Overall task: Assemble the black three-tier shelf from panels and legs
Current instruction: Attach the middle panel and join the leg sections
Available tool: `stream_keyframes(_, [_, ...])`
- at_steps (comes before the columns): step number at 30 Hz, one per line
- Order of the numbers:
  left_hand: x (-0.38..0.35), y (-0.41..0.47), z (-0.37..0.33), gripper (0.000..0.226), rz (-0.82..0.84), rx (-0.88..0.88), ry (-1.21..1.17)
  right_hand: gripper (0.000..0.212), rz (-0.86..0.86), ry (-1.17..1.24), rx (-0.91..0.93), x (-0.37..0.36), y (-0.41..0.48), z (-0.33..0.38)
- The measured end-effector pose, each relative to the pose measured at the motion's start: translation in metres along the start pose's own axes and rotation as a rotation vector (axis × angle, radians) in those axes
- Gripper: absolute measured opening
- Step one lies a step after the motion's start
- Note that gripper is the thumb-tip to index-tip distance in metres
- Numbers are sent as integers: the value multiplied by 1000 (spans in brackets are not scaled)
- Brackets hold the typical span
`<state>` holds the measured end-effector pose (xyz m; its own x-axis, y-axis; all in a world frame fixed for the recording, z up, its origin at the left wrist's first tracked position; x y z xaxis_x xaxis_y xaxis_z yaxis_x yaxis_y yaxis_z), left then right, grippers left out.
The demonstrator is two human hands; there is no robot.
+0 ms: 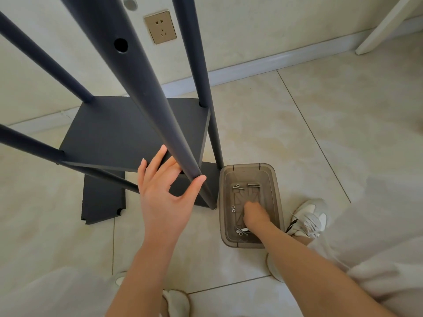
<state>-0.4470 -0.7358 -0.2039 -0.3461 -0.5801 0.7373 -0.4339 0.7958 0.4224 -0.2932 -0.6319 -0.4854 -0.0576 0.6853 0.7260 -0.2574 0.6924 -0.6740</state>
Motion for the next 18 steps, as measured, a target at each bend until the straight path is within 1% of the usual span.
stream_keyframes(4, [0, 1, 0, 28, 7, 29, -5, 22, -58, 108, -16, 7, -2, 0])
stream_keyframes(7, [1, 2, 1, 29, 21, 62, -21, 21, -101, 270, -41, 13, -4, -1])
stream_keyframes(10, [1, 4, 1, 34, 51, 95, -30, 18, -216, 582, -94, 27, -13, -6])
stream_keyframes(12, [3, 4, 0, 37, 54, 119, -29, 18, -276, 736, -105, 36, -25, -5])
stream_keyframes(15, [4, 6, -2, 36, 57, 89, 0, 16, -369, 976, -104, 54, -49, 2])
stream_keyframes(18, [4, 7, -2, 34, 55, 92, -15, 9, -393, 1268, -43, 81, -73, 21])
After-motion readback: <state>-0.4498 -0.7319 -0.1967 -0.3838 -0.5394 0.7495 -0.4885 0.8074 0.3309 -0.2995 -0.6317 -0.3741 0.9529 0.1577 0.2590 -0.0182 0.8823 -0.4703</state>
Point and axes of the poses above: each hand's wrist, its own y-axis towards the middle knuckle, its own x-axis out of the back of the hand, z = x × y, the point moved 5 cm from there along y, towards the middle knuckle, and after that the axes turned 7 degrees about -x, right-handed, at the moved point
